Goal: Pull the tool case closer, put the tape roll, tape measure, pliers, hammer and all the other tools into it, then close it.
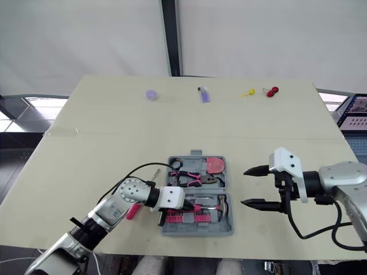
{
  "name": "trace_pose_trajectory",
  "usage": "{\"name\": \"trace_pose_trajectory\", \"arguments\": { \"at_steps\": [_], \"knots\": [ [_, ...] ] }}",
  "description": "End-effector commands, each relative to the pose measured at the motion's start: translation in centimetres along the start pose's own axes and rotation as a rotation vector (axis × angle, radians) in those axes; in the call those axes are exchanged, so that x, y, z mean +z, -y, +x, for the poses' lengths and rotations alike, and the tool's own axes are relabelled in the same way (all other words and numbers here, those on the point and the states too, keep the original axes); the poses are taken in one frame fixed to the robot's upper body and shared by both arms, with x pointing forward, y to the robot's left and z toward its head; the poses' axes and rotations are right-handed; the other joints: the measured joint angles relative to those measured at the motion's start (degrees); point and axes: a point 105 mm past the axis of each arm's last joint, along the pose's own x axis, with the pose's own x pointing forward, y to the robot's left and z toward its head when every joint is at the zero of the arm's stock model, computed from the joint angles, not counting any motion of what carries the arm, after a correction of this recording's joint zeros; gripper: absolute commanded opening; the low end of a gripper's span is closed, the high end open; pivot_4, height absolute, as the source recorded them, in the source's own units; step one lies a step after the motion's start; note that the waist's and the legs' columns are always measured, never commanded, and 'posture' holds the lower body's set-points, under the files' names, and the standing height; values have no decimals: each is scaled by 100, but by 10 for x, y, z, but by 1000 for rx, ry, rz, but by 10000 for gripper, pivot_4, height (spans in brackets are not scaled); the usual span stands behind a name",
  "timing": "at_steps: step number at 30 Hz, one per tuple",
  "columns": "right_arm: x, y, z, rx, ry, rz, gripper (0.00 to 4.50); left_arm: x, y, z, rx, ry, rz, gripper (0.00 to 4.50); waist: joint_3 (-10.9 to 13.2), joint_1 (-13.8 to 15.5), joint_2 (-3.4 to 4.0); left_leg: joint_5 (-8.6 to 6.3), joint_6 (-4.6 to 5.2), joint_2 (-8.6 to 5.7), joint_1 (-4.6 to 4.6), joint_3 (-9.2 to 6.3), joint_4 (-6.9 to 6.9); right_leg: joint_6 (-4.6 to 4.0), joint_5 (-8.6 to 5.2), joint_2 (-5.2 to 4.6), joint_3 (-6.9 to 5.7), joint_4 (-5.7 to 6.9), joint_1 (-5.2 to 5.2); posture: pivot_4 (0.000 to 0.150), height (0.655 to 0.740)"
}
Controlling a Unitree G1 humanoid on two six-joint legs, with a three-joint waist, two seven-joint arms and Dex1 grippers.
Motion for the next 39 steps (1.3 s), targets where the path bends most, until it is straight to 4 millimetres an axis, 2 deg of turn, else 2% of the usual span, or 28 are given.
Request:
{"name": "trace_pose_trajectory", "arguments": {
  "at_steps": [1, 4, 7, 9, 10, 13, 16, 19, 20, 22, 26, 30, 31, 34, 37, 39],
  "knots": [
    [9, 1, -5, -24, 12, -34, 45000, -59, 39, 6, -121, -208, -152, 1391, -4, -4, 3, 0, 0, 0, 0, 0, -1, 0, 0, 0, -2, -8, 4, 1500, 7400],
    [10, 2, -5, -26, 16, -33, 45000, -52, 34, 6, -103, -168, -155, 1391, -6, -5, 5, 0, 0, 0, 1, -1, -2, 0, 0, 0, -3, -10, 6, 1500, 7400],
    [9, 3, -5, -30, 22, -26, 45000, -33, 20, 2, -50, -73, -180, 1391, -5, -12, 5, 0, 0, 0, 0, -1, -2, 0, 0, 0, -4, -12, 7, 1500, 7400],
    [6, 6, -4, -39, 32, -12, 45000, -12, 8, -2, 1, 46, -234, 1391, -4, -24, 5, 0, 0, 0, -2, -1, -3, 0, 0, 0, -5, -13, 6, 1500, 7400],
    [5, 7, -3, -42, 43, -3, 45000, -3, 3, -5, 20, 95, -247, 3571, -2, -31, 4, 0, 0, 0, -2, -1, -4, 0, 0, 0, -5, -14, 6, 1500, 7400],
    [2, 10, 0, -53, 72, 23, 45000, 23, -8, -20, 53, 206, -272, 13736, 24, -52, 1, 0, 0, 1, -9, -2, -2, 0, 0, 0, -7, -14, 3, 1500, 7400],
    [-1, 16, -1, -82, 94, 48, 45000, 48, -17, -44, 100, 320, -320, 28082, 50, -61, 5, 0, 0, 1, -13, -4, -1, 0, 0, 0, -7, -13, 0, 1500, 7400],
    [-8, 25, -6, -142, 111, 83, 45000, 54, -26, -76, 189, 341, -363, 43313, 54, -97, 2, 0, 0, 1, -14, -7, -2, 0, 0, 0, -7, -14, 0, 1500, 7400],
    [-13, 28, -8, -167, 112, 100, 45000, 48, -30, -89, 246, 323, -378, 44266, 55, -119, 3, 0, 0, 1, -13, -8, -5, 0, 0, 0, -7, -14, 0, 1500, 7400],
    [-21, 37, -15, -240, 133, 138, 45000, 24, -36, -116, 385, 267, -422, 44266, 57, -140, 6, 0, 0, 1, -11, -8, -9, 0, 0, 0, -7, -14, 0, 1500, 7400],
    [-39, 56, -32, -392, 172, 195, 45000, -23, -36, -172, 647, 159, -515, 44266, 65, -163, 13, 0, -1, 1, -9, -3, -17, 1, 0, 1, -7, -16, -5, 1500, 7400],
    [-52, 72, -49, -542, 206, 213, 45000, -66, -24, -229, 914, 41, -602, 44266, 70, -161, 13, 1, -1, 2, -15, 3, -18, 1, 0, 1, -3, -14, -19, 1500, 7400],
    [-59, 75, -55, -586, 207, 223, 45000, -79, -18, -250, 1012, 4, -628, 44266, 71, -155, 14, 0, -1, 2, -15, 5, -18, 1, 0, 1, -1, -13, -24, 1500, 7400],
    [-77, 84, -70, -708, 216, 251, 45000, -101, 0, -293, 1232, -60, -680, 44266, 73, -145, 11, 0, -1, 2, -21, 13, -19, 1, 0, 0, 5, -11, -35, 1500, 7400],
    [-93, 92, -83, -819, 226, 267, 45000, -121, 17, -316, 1366, -112, -732, 44266, 74, -154, 10, 0, -1, 3, -22, 21, -21, 1, 0, 0, 8, -9, -43, 1500, 7400],
    [-102, 94, -87, -855, 232, 287, 45000, -132, 26, -323, 1431, -115, -769, 44266, 76, -158, 12, 1, -2, 5, -20, 28, -23, 1, 0, 0, 10, -7, -45, 1500, 7400]
  ]
}}
